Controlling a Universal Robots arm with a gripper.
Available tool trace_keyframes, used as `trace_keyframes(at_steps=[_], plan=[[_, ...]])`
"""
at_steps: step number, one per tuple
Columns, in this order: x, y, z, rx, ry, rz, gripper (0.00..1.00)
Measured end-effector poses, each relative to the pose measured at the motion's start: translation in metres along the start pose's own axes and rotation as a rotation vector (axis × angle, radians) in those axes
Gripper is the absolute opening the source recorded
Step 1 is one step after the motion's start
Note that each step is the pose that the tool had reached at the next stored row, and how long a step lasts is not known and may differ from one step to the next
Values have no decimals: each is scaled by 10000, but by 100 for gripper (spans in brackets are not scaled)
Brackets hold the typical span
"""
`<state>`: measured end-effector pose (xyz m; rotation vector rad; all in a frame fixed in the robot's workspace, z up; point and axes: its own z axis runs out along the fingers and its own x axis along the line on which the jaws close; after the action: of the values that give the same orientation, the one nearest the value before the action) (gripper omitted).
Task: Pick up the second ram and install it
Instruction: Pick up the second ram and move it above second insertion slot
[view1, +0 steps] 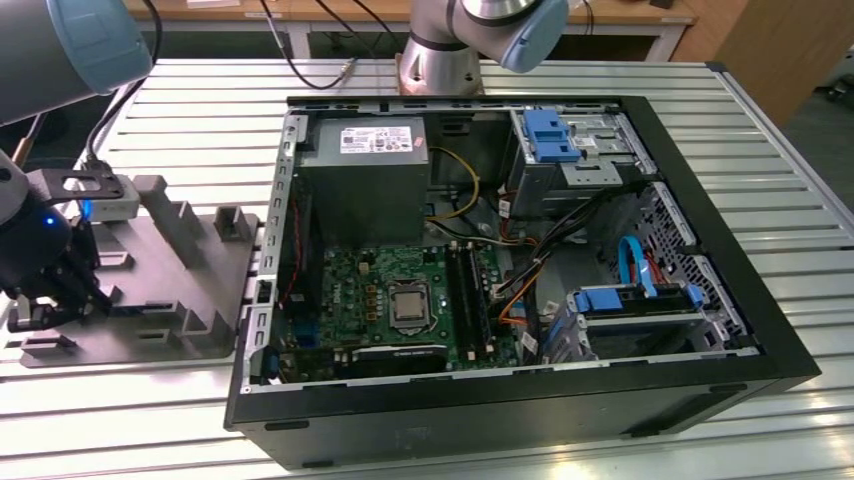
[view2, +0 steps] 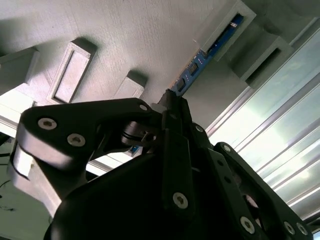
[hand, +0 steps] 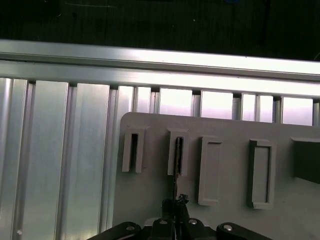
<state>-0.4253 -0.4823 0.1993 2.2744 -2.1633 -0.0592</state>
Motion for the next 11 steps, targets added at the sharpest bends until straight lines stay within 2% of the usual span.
trace_keyframes(at_steps=[1,9,11], plan=[[0,0,0,0,-2,-3,12],[0,0,0,0,-1,-16,12],[-1,0,3,4,-8,156,12]])
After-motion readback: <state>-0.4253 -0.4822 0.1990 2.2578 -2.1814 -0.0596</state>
